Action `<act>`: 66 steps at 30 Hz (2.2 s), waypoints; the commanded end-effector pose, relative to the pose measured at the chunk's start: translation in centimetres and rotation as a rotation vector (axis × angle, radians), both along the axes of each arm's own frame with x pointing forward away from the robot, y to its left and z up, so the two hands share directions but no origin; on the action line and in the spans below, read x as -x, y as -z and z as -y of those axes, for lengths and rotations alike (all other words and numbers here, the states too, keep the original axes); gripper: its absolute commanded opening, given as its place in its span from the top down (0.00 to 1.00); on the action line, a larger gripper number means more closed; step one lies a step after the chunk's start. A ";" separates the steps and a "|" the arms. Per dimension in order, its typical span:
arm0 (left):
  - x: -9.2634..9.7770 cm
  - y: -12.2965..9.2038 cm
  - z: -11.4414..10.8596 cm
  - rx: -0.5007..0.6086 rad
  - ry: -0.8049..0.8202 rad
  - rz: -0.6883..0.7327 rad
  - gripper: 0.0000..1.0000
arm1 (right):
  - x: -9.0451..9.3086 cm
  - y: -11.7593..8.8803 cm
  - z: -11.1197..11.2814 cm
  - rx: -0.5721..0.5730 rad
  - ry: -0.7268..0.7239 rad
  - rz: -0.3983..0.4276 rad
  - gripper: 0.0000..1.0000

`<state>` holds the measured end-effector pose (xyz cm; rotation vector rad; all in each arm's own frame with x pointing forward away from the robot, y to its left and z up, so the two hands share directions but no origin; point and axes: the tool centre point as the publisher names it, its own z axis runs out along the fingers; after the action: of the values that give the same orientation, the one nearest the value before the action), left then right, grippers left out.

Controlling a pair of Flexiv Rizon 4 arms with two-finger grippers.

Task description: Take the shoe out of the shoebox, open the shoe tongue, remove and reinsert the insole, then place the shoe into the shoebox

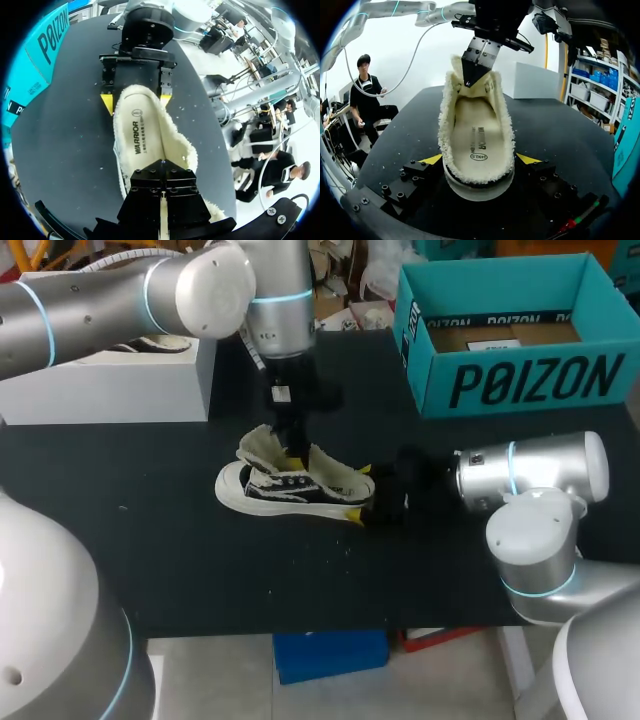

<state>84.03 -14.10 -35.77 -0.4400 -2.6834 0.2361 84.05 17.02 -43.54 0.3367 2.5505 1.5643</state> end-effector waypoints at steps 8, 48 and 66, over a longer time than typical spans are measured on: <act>1.2 2.2 0.0 -0.022 -0.018 -0.019 1.00 | -0.1 0.1 0.0 0.003 0.002 -0.002 1.00; 3.0 4.6 0.5 -0.001 -0.086 0.047 0.61 | -0.1 0.1 0.0 0.003 0.002 -0.002 1.00; 2.9 5.7 0.2 -0.119 -0.190 0.341 0.68 | -0.1 0.1 0.0 0.003 0.002 -0.002 1.00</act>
<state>82.29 -14.53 -41.42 -0.2144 -2.9480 0.0588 83.98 17.03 -43.57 0.3353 2.5511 1.5641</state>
